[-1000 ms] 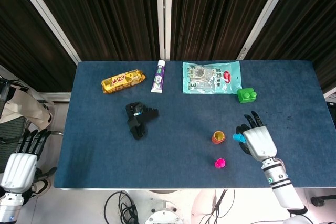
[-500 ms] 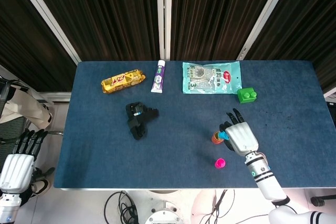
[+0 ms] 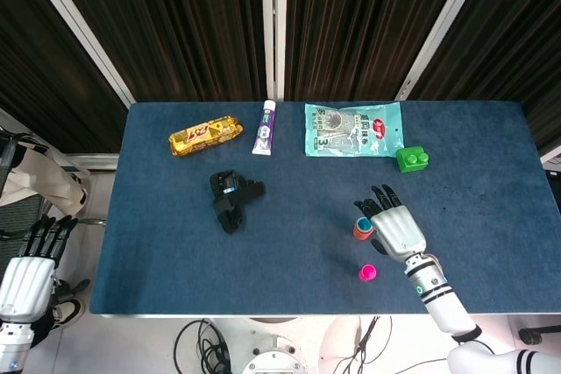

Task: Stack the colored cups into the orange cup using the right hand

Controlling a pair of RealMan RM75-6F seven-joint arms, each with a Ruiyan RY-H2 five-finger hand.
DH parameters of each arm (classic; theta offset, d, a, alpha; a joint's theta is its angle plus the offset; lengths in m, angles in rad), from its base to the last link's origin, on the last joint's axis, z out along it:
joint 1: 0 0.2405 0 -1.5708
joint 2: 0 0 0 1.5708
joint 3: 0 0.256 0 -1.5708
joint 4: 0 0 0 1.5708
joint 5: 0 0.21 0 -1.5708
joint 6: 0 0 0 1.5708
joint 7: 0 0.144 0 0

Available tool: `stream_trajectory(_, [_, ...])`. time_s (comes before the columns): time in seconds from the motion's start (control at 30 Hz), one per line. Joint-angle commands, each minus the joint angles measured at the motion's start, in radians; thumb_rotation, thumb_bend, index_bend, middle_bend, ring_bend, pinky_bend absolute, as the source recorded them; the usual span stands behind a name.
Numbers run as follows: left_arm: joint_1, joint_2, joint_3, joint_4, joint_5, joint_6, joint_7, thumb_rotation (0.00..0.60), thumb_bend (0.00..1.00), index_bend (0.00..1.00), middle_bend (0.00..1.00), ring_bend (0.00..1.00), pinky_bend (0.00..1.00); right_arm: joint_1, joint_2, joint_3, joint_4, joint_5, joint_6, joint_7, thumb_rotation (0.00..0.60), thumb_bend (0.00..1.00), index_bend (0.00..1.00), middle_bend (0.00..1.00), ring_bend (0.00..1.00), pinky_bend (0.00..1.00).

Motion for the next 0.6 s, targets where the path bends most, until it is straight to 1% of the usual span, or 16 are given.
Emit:
stream_trajectory(0.03, [-0.001,0.000,0.000,-0.001,0.001,-0.002,0.002,0.600,0.00,0.03,0.05,0.00,0.00,-0.007,0.041,-0.019,-0.041,-0.077,0.021,0.058,0.600,0.14,0.11,0.19,0.00,0.00])
stream_trajectory(0.13, [-0.004,0.000,-0.001,-0.005,0.003,-0.005,0.008,0.600,0.00,0.03,0.05,0.00,0.00,-0.016,0.083,-0.058,-0.077,-0.158,0.024,0.107,0.600,0.13,0.13,0.21,0.00,0.00])
stream_trajectory(0.2, [-0.006,0.000,-0.001,-0.009,0.005,-0.007,0.014,0.600,0.00,0.03,0.05,0.00,0.00,-0.020,0.116,-0.095,-0.101,-0.203,0.009,0.124,0.600,0.13,0.15,0.24,0.00,0.00])
stream_trajectory(0.3, [-0.006,0.001,0.000,-0.016,0.008,-0.006,0.022,0.600,0.00,0.03,0.05,0.00,0.00,-0.024,0.146,-0.139,-0.123,-0.248,-0.014,0.134,0.600,0.12,0.17,0.25,0.00,0.00])
stream_trajectory(0.4, [-0.005,0.002,0.001,-0.020,0.006,-0.007,0.027,0.600,0.00,0.03,0.05,0.00,0.00,-0.025,0.161,-0.172,-0.129,-0.268,-0.043,0.134,0.600,0.12,0.18,0.25,0.00,0.00])
stream_trajectory(0.6, [-0.002,0.004,0.002,-0.024,0.004,-0.004,0.027,0.600,0.00,0.03,0.05,0.00,0.00,-0.031,0.164,-0.196,-0.138,-0.285,-0.064,0.121,0.600,0.12,0.21,0.25,0.00,0.00])
